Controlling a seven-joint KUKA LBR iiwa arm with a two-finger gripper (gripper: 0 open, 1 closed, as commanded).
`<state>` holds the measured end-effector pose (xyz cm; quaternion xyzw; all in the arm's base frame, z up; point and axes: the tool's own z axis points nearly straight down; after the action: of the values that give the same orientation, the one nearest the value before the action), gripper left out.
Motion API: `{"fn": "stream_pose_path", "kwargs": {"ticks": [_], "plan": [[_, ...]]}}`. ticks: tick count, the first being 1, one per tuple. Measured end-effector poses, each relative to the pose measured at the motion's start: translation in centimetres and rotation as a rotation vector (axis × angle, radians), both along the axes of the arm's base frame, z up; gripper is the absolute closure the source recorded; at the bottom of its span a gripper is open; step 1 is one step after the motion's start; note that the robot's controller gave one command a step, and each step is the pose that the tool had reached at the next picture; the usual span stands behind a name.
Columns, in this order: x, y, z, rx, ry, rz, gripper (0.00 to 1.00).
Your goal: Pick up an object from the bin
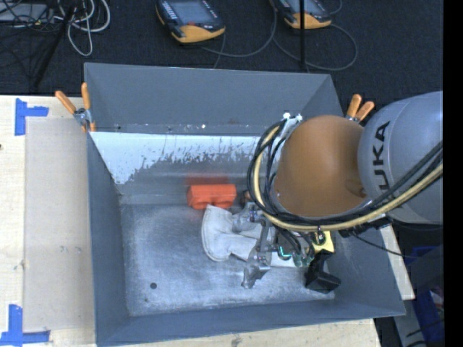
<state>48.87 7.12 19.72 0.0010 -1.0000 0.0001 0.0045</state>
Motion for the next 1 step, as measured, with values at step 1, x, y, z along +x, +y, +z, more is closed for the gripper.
{"fn": "stream_pose_path", "kwargs": {"ticks": [1], "plan": [[0.16,-0.04,0.30,0.000,-0.006,-0.003,0.00]]}}
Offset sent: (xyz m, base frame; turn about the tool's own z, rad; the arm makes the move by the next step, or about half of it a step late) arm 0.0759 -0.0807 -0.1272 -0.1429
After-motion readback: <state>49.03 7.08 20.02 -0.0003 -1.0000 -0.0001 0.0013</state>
